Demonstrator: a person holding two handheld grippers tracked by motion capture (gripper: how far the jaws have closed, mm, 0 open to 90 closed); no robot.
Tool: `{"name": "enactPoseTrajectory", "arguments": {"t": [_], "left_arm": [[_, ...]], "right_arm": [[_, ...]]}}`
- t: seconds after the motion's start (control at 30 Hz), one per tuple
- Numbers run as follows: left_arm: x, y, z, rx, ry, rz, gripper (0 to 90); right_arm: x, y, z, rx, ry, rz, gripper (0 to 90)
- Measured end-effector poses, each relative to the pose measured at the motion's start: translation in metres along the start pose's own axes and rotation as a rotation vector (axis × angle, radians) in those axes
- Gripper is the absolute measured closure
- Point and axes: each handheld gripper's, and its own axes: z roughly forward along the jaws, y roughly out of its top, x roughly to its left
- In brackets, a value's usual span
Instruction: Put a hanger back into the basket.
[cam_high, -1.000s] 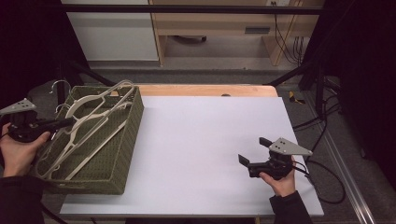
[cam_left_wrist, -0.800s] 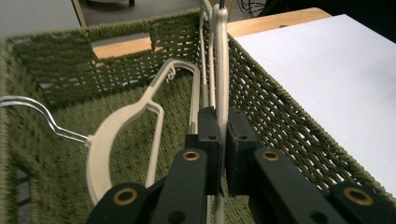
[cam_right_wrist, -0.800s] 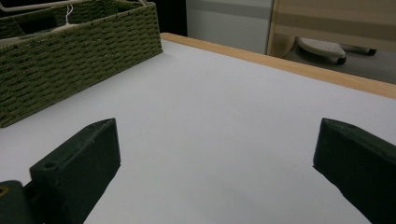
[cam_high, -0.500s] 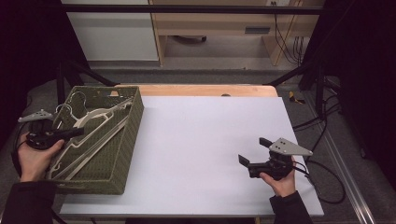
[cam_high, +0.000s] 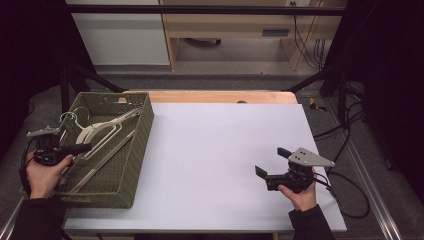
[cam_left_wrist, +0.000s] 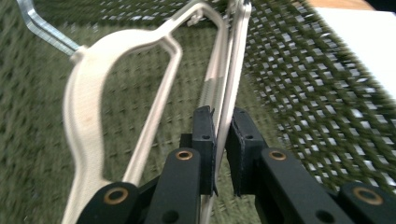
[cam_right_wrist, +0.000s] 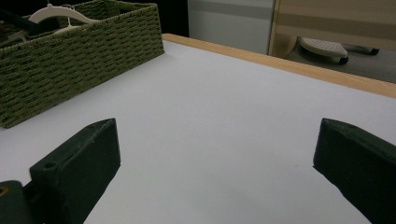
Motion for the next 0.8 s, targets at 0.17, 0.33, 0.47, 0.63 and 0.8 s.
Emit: {"name": "enactPoseTrajectory", "arguments": {"t": [0.17, 0.33, 0.47, 0.63, 0.8], "left_arm": [[-0.002, 0.002, 0.003, 0.024, 0.085, 0.003, 80.7], [0.001, 0.001, 0.01, 0.08, 0.17, 0.008, 72.9], [0.004, 0.0, 0.013, 0.096, 0.193, 0.004, 58.9], [0.007, 0.0, 0.015, 0.123, 0.228, 0.01, 45.5], [0.009, -0.002, 0.018, 0.145, 0.238, -0.02, 34.1]], "right_arm": [[0.001, 0.0, 0.001, -0.001, -0.001, 0.007, 1.3], [0.001, 0.0, 0.002, 0.002, 0.0, 0.007, 1.3], [0.001, -0.001, 0.003, 0.007, 0.002, 0.003, 1.3], [0.001, -0.001, 0.003, 0.007, 0.002, 0.003, 1.4], [0.001, 0.0, 0.003, 0.005, 0.004, 0.006, 1.4]]}}
